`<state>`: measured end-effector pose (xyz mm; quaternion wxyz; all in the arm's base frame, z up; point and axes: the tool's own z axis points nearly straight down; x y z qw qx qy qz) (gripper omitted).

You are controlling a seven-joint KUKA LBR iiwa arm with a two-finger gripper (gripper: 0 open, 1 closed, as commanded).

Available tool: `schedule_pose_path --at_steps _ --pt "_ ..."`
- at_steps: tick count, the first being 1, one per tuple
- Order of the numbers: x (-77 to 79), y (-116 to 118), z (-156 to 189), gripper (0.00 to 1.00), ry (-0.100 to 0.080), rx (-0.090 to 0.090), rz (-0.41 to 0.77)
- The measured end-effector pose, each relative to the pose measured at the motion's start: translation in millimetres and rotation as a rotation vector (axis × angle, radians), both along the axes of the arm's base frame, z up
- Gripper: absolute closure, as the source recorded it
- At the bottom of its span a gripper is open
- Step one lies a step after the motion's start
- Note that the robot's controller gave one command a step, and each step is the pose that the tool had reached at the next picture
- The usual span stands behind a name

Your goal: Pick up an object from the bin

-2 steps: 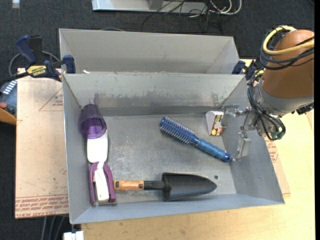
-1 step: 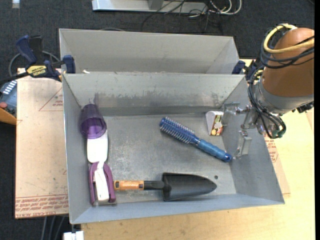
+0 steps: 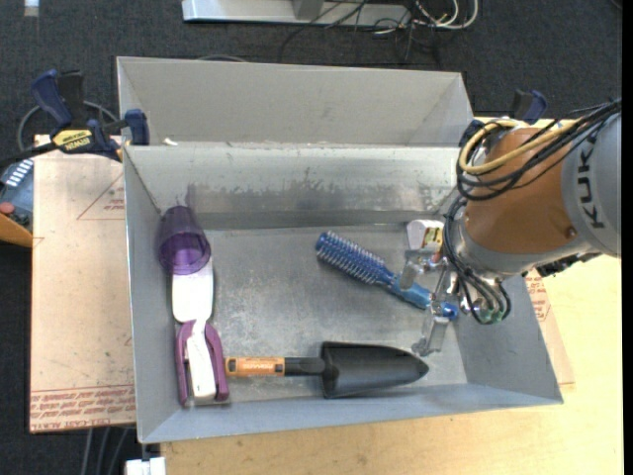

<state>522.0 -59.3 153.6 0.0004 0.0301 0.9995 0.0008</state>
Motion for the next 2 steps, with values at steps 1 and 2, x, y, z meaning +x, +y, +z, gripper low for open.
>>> schedule_pose_path --at_steps 1,2 --pt "-10.4 28.7 -5.7 0.0 0.001 -0.001 0.05" --pt "0.3 25.3 -82.4 0.0 0.0 0.001 -0.02"
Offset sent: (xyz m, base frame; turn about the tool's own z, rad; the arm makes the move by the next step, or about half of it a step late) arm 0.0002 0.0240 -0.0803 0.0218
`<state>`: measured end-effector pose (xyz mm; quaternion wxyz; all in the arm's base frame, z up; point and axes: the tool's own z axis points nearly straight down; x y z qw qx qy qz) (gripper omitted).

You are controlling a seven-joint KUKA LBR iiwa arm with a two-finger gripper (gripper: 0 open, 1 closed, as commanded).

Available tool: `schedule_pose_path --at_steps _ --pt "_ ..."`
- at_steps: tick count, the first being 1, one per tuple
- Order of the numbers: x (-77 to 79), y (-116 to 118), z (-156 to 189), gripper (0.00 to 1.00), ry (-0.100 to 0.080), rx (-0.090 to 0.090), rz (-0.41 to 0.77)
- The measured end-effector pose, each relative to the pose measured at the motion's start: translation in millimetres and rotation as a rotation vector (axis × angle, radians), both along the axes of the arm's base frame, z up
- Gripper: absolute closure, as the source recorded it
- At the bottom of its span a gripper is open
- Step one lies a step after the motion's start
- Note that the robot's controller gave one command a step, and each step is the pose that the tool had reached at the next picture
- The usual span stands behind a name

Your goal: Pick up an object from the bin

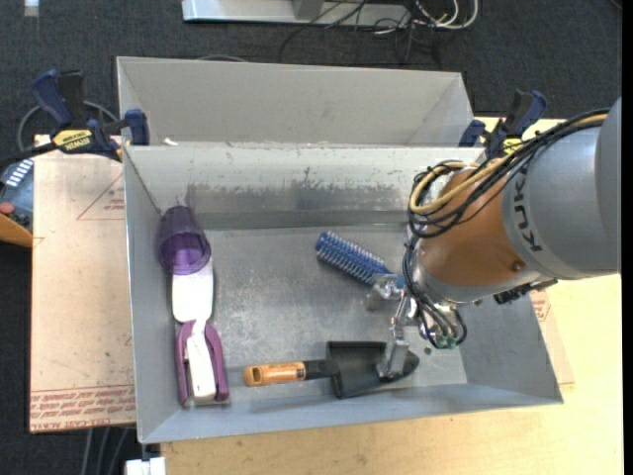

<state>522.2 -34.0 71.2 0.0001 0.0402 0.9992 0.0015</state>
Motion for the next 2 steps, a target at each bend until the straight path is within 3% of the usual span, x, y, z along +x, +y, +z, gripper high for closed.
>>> schedule_pose_path --at_steps 1,2 --pt "0.5 20.2 -1.4 0.0 0.0 0.0 -0.024" --pt "-2.8 19.1 -1.0 1.0 -0.001 0.001 -0.036"
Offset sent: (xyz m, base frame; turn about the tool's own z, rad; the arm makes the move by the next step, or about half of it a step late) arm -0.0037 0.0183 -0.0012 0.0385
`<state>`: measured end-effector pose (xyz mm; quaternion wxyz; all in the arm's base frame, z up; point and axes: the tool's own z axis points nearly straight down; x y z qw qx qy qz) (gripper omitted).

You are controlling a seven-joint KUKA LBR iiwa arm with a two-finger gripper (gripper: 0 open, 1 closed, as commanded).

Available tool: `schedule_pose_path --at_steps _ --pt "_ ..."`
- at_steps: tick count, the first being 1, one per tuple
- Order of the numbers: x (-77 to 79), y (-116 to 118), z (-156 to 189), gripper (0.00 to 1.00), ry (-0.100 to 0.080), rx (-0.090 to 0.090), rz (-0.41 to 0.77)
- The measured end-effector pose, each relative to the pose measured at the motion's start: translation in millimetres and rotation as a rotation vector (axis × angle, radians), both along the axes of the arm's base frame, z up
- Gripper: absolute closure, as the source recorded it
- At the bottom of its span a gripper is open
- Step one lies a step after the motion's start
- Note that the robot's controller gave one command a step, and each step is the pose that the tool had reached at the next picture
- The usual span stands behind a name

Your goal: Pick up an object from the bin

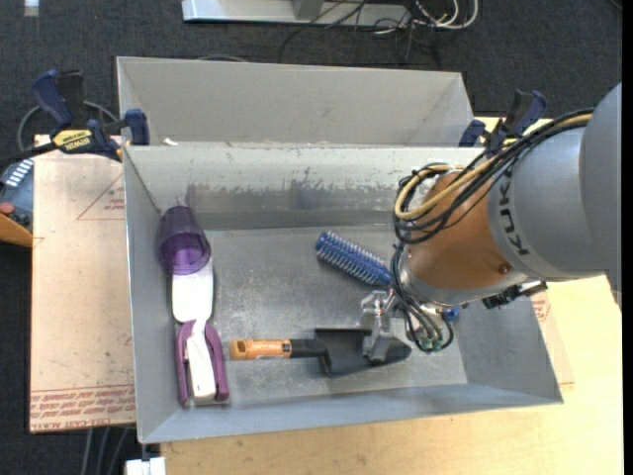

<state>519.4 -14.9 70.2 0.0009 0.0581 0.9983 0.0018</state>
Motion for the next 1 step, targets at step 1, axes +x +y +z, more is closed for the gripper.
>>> schedule_pose_path --at_steps 1 --pt "0.0 0.0 0.0 1.0 0.0 0.0 0.0"
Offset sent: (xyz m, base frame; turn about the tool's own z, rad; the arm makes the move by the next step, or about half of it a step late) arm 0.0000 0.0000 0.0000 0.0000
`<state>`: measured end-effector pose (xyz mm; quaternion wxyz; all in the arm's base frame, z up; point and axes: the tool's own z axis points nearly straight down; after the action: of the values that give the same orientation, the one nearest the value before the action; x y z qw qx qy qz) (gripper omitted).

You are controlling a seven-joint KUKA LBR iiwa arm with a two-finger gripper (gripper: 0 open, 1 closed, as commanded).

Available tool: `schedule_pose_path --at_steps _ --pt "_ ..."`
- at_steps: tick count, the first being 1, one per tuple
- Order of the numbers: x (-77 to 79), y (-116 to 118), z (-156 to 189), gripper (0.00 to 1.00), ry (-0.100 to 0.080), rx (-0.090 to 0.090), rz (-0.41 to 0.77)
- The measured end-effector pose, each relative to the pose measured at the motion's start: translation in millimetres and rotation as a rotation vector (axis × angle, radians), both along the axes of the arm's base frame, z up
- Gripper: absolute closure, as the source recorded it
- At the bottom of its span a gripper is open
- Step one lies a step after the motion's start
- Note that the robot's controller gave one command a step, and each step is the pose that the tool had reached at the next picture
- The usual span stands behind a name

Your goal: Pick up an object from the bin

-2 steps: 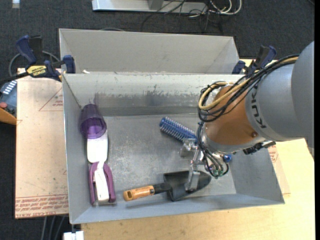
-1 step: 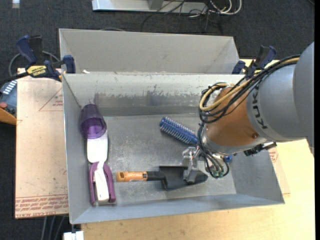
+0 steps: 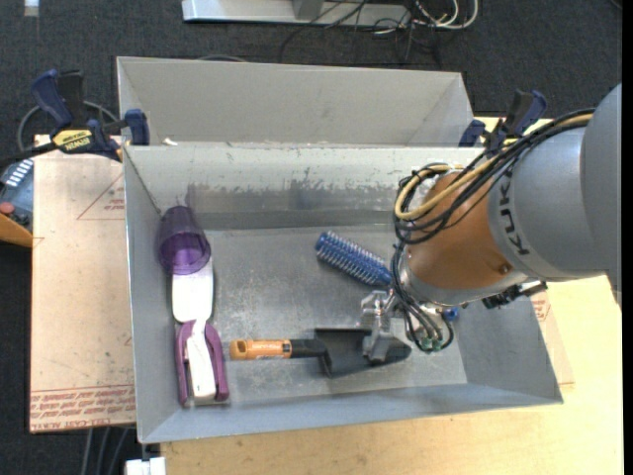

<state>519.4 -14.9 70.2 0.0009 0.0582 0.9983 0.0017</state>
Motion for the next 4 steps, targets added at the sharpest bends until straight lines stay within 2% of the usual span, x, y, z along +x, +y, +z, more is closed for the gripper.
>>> schedule_pose_path --at_steps 2,3,4 --pt "0.0 0.0 0.0 1.0 0.0 0.0 0.0" --pt "25.2 -13.6 0.3 1.0 -0.004 0.0 0.011" --pt "25.2 -13.5 0.3 1.0 -0.004 0.0 0.013"
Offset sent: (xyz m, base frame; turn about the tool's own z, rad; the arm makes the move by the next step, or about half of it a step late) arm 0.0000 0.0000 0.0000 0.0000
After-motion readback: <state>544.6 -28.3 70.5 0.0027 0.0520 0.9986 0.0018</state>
